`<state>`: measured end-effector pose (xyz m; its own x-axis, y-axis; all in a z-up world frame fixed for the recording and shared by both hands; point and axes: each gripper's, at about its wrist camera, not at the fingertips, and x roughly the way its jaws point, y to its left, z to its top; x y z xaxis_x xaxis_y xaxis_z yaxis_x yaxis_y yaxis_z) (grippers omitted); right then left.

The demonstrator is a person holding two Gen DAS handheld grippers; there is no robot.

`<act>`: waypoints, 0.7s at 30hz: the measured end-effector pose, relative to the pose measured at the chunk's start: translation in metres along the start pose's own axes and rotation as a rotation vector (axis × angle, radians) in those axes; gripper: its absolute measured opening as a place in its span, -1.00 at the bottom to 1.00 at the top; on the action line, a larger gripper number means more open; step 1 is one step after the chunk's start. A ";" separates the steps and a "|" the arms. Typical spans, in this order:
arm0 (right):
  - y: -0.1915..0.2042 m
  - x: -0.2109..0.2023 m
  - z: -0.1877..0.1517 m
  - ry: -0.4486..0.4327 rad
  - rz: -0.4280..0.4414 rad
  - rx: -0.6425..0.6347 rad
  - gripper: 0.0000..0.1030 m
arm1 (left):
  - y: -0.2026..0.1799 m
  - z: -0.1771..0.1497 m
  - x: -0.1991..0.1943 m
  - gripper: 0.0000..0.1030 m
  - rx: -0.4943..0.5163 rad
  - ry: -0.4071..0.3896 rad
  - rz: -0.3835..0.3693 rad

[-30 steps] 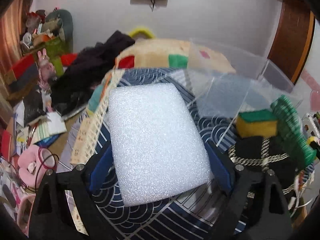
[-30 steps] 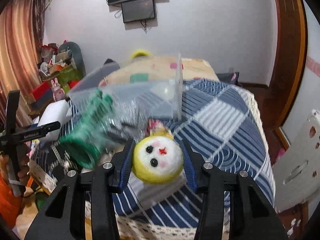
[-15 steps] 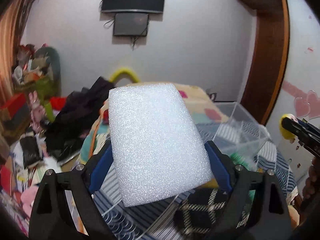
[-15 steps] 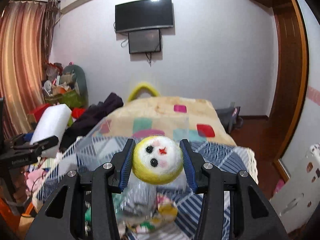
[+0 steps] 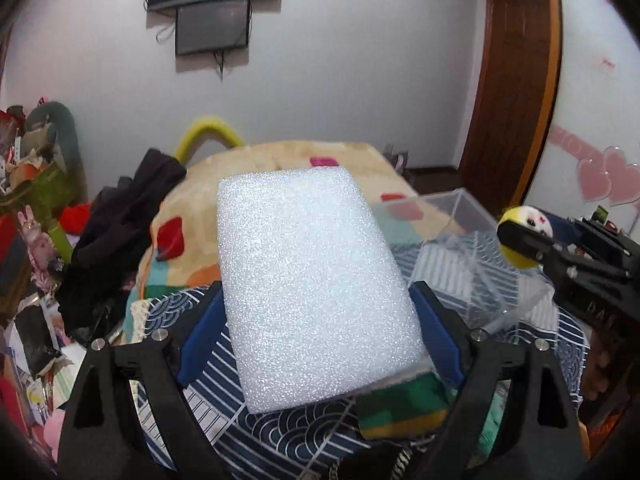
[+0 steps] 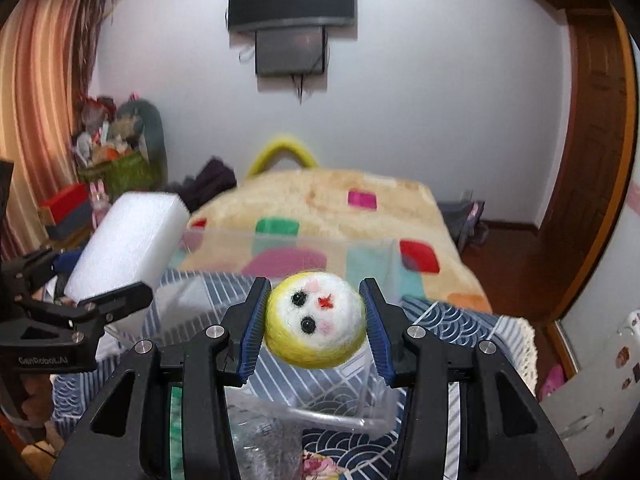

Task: Organize soft objects
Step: 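Lower the foam sheet and felt ball into the clear box and open both grippers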

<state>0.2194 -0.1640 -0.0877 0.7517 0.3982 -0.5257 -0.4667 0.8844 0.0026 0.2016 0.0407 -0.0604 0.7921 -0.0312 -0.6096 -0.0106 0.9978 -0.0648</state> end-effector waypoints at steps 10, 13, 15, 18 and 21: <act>-0.006 0.023 -0.006 0.107 -0.005 -0.027 -0.17 | -0.009 -0.005 0.043 0.75 0.026 0.100 -0.019; -0.008 0.027 -0.004 0.139 0.017 -0.007 -0.15 | -0.007 -0.007 0.050 0.76 0.009 0.135 -0.036; -0.008 0.025 -0.005 0.145 0.020 -0.010 -0.05 | -0.006 -0.009 0.049 0.78 0.007 0.139 -0.044; -0.007 0.019 -0.004 0.127 0.007 -0.031 0.29 | -0.008 -0.008 0.043 0.82 0.009 0.127 -0.039; -0.006 0.006 0.000 0.087 0.005 -0.041 0.37 | -0.006 -0.005 0.034 0.83 0.001 0.108 -0.043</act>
<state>0.2269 -0.1669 -0.0910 0.7069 0.3780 -0.5978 -0.4901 0.8712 -0.0287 0.2257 0.0330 -0.0845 0.7213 -0.0798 -0.6880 0.0223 0.9955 -0.0921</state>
